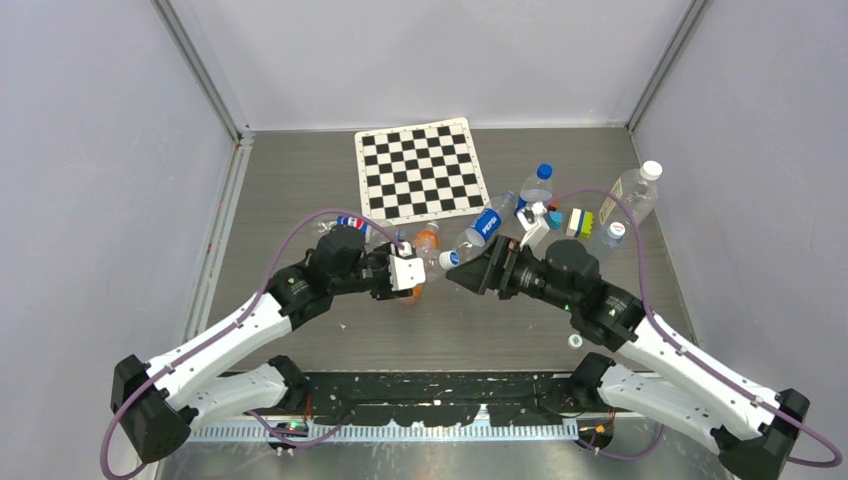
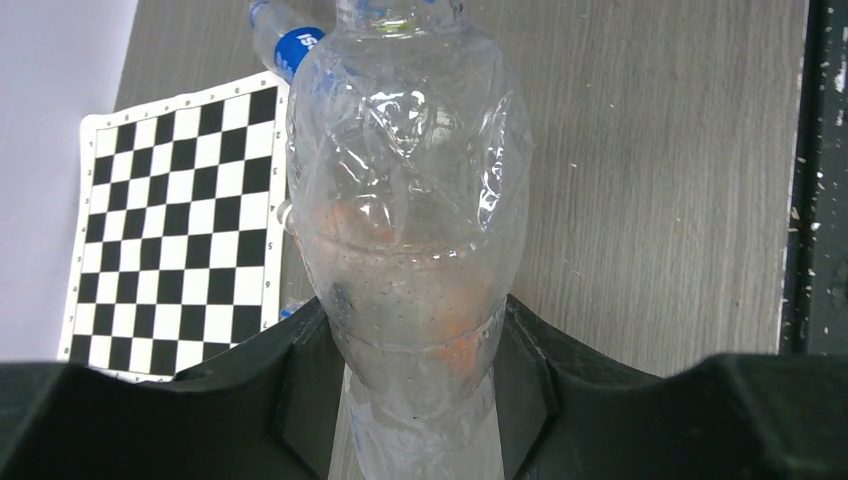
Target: Screw on the bottle caps
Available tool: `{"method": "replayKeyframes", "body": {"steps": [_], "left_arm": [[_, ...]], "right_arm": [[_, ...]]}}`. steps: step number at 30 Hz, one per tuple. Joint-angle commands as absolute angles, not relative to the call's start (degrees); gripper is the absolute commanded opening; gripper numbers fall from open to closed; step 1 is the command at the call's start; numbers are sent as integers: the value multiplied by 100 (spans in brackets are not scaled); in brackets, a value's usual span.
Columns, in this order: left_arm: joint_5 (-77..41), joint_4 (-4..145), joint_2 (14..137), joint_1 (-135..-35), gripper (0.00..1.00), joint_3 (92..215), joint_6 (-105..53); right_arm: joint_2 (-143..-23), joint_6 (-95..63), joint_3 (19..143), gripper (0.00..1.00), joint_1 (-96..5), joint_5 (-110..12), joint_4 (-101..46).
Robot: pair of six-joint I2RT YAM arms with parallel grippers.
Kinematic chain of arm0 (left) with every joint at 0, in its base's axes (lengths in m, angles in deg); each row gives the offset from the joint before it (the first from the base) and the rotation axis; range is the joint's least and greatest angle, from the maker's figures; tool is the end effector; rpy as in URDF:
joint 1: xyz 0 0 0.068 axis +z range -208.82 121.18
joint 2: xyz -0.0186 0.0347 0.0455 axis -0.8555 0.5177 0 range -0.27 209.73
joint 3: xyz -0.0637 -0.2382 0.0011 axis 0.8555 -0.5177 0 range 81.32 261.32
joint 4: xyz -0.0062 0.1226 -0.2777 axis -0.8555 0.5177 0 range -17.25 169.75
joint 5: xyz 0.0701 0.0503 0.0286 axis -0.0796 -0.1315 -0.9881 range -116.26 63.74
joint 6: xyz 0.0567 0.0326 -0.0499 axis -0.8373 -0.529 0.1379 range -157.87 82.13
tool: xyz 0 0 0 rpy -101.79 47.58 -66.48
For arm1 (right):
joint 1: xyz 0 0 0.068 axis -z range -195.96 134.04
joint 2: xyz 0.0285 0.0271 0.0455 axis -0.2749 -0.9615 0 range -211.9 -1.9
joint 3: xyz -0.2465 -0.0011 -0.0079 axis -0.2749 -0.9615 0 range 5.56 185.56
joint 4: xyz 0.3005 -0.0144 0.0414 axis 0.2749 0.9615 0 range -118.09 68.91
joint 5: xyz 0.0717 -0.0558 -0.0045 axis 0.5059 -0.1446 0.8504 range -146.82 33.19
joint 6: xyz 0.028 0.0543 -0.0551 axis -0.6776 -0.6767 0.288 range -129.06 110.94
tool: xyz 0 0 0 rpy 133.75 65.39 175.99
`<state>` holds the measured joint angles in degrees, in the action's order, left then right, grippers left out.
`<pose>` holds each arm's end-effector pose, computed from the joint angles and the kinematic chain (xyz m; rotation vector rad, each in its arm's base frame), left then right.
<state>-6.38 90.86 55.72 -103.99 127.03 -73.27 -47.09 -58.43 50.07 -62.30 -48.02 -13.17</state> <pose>0.1995 -0.2353 0.2498 1.4927 1.4289 -0.4633 0.1874 0.2121 0.2991 -0.0655 2.0504 1.2582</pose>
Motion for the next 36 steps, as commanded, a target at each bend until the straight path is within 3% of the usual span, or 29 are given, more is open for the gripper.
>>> {"method": "replayKeyframes", "body": {"steps": [1, 5, 8, 13, 21, 29, 36], "left_arm": [[-918, 8546, 5498, -10417, 15, 12755, -7026], [-1042, 8349, 5473, -10418, 15, 12700, -6857], [-1105, 8232, 5522, -10417, 15, 12685, -6665], [-1119, 8031, 5741, -10417, 14, 12770, -6061], [-869, 7670, 5980, -10417, 14, 12782, -5253], [-536, 7566, 6160, -10417, 15, 12830, -4936], [-522, 7534, 6173, -10420, 15, 12816, -4943]], "right_arm": [[-4086, -7366, 3817, 93, -6219, -5108, -2259], [-3579, -8903, 2502, 95, -6223, -5412, -3758], [-3307, -8743, 2162, 96, -6227, -5578, -4049], [-3274, -6304, 3114, 97, -6227, -5943, -2994], [-3820, -4478, 3573, 98, -6228, -6355, -3940], [-5203, -3601, 4297, 81, -6224, -6214, -4524], [-5734, -3565, 4454, 67, -6219, -6173, -5065]]}}
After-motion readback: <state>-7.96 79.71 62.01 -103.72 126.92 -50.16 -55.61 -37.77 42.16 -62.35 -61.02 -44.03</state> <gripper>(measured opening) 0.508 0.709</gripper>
